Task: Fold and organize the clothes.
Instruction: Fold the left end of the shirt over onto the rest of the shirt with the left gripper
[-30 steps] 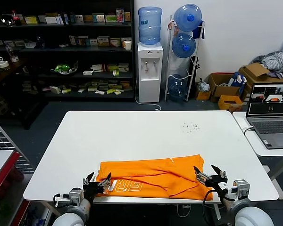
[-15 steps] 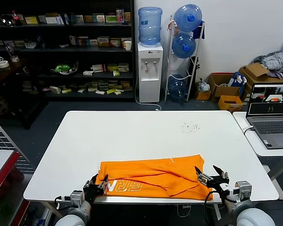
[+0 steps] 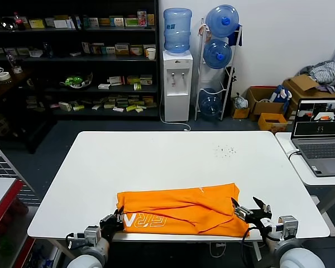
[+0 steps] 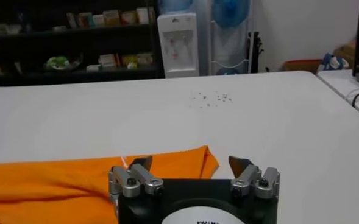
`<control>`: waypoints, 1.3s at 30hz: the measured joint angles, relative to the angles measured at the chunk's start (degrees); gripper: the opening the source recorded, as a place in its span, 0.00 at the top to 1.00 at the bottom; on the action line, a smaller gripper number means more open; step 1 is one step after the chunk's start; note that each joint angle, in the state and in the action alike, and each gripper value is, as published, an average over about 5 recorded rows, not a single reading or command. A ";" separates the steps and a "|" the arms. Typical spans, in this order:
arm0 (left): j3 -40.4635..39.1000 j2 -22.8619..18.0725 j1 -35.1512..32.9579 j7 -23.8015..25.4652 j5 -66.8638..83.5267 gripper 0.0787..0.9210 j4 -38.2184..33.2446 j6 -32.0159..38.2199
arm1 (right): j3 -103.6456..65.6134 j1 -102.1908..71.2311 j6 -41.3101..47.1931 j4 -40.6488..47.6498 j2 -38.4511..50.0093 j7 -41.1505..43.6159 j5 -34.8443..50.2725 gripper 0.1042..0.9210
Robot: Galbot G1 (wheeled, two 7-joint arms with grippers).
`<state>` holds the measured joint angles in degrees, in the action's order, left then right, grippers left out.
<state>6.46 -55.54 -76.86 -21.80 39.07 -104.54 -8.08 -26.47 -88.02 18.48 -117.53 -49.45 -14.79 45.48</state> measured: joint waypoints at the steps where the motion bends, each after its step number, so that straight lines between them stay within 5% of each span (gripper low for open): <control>1: 0.18 0.18 -0.07 -0.01 0.02 0.96 -0.25 0.00 | 0.06 0.10 -0.05 0.08 -0.05 -0.01 -0.07 0.12; 15: 10.40 10.36 -4.42 1.19 2.97 0.96 -2.37 0.56 | 2.49 3.41 -0.54 1.75 -1.32 -0.30 -0.97 0.12; 28: 21.20 21.39 -6.15 3.53 0.76 0.96 7.86 4.04 | 5.59 6.75 -0.60 3.20 -2.08 -0.58 -1.86 0.12; 39: 18.22 20.43 -4.75 1.69 4.53 0.96 2.23 1.17 | 5.48 6.15 -0.24 3.36 -3.67 -1.15 -3.25 0.12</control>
<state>24.68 -35.11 -81.61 -20.11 43.59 -102.31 -6.91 -20.99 -81.87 18.24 -114.16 -53.12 -15.94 42.23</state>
